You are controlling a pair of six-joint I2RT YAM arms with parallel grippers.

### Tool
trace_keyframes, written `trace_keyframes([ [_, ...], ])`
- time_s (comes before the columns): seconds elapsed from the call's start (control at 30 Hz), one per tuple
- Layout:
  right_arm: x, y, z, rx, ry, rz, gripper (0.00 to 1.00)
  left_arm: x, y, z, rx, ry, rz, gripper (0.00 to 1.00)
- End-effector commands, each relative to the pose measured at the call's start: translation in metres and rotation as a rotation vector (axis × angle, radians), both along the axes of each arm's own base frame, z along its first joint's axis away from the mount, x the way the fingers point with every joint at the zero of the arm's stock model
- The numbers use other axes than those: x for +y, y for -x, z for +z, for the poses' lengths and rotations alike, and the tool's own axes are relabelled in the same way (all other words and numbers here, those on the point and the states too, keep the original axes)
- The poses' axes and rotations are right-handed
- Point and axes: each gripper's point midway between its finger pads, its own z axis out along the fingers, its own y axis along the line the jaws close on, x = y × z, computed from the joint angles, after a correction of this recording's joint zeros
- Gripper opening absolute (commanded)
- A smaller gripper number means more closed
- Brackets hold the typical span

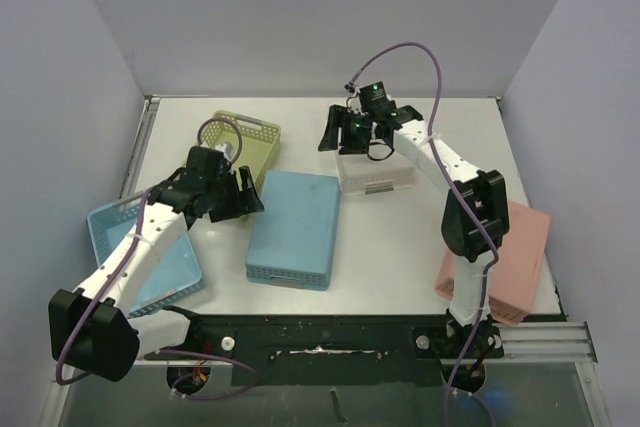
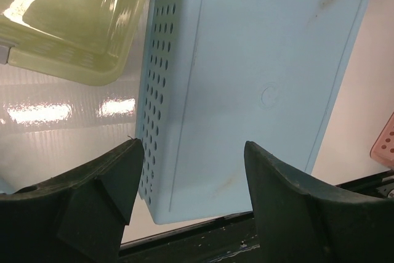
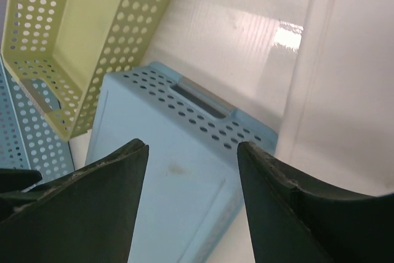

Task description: Turn the large container upside down

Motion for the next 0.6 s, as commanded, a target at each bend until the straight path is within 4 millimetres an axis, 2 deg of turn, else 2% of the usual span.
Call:
trace_keyframes([
  [0.0,0.023,-0.027,0.003,-0.031,-0.017,0.042,0.61,-0.001,-0.001,0.009,-0.058,0.019,0.010,0.66],
  [0.1,0.033,-0.050,-0.007,-0.019,-0.032,0.037,0.61,-0.002,0.002,0.009,-0.059,0.026,0.010,0.66],
  [0.13,0.037,-0.053,-0.017,0.007,-0.040,0.036,0.61,-0.002,0.002,0.009,-0.062,0.026,0.011,0.66],
  [0.23,0.045,-0.071,-0.031,0.042,-0.096,0.011,0.61,-0.006,0.002,0.010,-0.075,0.043,0.004,0.66],
  [0.3,0.037,-0.086,-0.039,0.040,-0.097,-0.035,0.61,-0.009,0.001,0.010,-0.077,0.054,0.000,0.66],
  [0.37,0.016,-0.099,-0.046,0.041,-0.072,-0.107,0.60,-0.012,-0.001,0.010,-0.080,0.061,-0.007,0.66],
  [0.47,-0.033,-0.113,-0.041,0.010,-0.025,-0.247,0.60,-0.016,-0.005,0.011,-0.089,0.065,-0.019,0.66],
  [0.5,-0.054,-0.108,-0.053,0.033,-0.004,-0.295,0.60,-0.017,-0.008,0.010,-0.090,0.061,-0.024,0.66],
  [0.53,-0.074,-0.113,-0.043,0.008,-0.014,-0.343,0.60,-0.018,-0.011,0.008,-0.091,0.058,-0.027,0.66],
  [0.57,-0.091,-0.106,-0.050,0.029,-0.017,-0.379,0.60,-0.019,-0.014,0.007,-0.091,0.054,-0.031,0.66],
])
